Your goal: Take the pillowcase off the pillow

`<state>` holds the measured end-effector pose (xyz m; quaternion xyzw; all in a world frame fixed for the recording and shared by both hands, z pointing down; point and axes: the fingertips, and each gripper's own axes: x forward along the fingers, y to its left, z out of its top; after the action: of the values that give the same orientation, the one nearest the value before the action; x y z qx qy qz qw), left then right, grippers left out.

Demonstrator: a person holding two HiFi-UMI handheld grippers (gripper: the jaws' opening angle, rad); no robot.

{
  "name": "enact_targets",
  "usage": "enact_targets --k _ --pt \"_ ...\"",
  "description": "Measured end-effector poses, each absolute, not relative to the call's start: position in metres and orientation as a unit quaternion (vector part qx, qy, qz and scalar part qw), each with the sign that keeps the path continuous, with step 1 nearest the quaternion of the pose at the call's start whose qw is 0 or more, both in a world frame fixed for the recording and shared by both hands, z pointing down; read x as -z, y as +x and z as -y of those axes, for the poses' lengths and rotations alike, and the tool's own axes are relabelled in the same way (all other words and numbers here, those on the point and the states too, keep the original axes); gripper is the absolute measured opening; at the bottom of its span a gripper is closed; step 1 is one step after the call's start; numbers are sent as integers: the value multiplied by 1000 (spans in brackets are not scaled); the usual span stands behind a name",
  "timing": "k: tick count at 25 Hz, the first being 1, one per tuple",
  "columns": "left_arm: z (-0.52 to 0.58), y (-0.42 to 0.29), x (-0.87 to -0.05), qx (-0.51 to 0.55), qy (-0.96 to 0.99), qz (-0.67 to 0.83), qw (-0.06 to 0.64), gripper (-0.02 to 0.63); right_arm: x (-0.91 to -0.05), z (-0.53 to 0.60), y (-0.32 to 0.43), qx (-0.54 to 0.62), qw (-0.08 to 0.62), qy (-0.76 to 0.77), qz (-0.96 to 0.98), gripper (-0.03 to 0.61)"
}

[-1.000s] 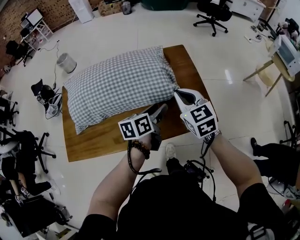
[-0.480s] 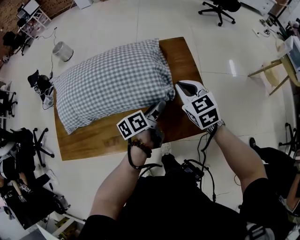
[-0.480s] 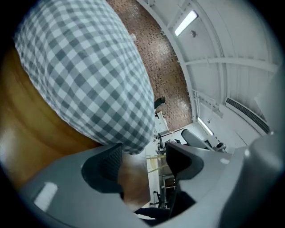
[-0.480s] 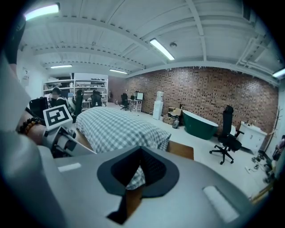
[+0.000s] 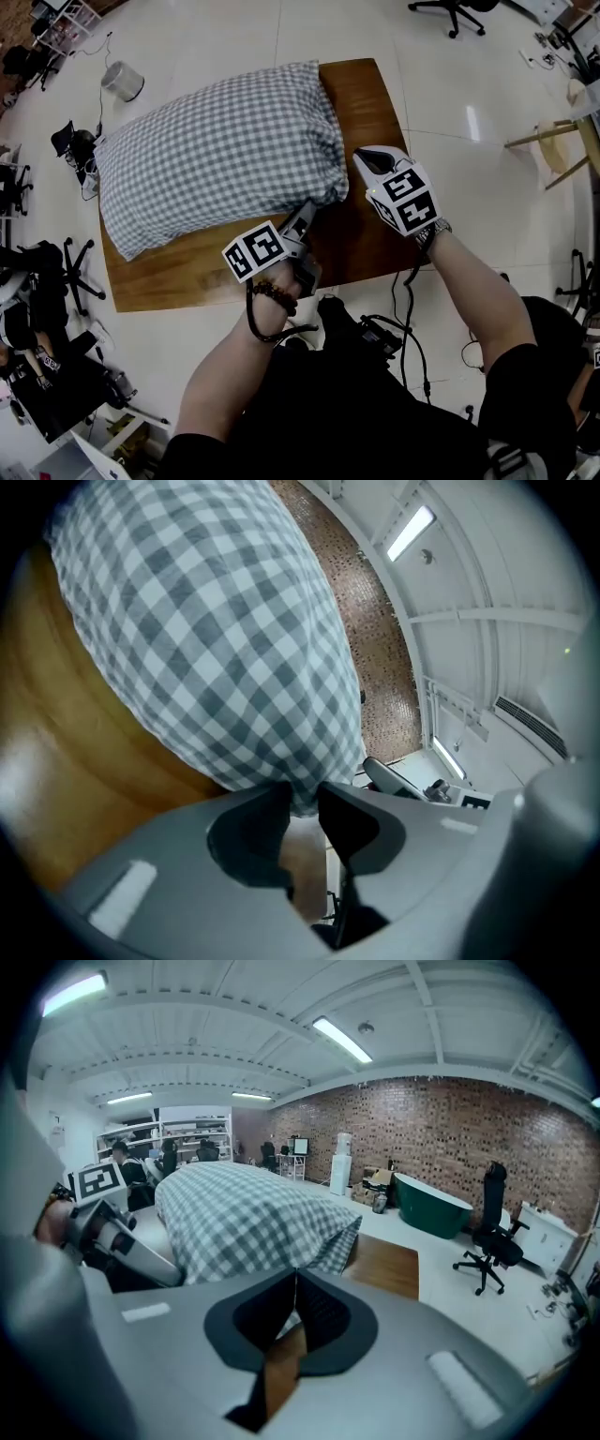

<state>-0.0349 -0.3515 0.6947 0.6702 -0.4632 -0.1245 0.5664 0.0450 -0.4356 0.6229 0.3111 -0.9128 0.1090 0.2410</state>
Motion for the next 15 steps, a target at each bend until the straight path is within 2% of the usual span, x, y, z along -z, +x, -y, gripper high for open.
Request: enact_targets --k 4,11,15 --pt "346 -46 -690 118 683 461 554 21 -648 454 41 -119 261 311 906 5" --pt "354 -37 -671 124 702 450 538 11 -693 482 35 -114 306 269 906 15" --pt "353 -39 -666 123 710 437 539 9 -716 478 18 -97 337 216 911 110"
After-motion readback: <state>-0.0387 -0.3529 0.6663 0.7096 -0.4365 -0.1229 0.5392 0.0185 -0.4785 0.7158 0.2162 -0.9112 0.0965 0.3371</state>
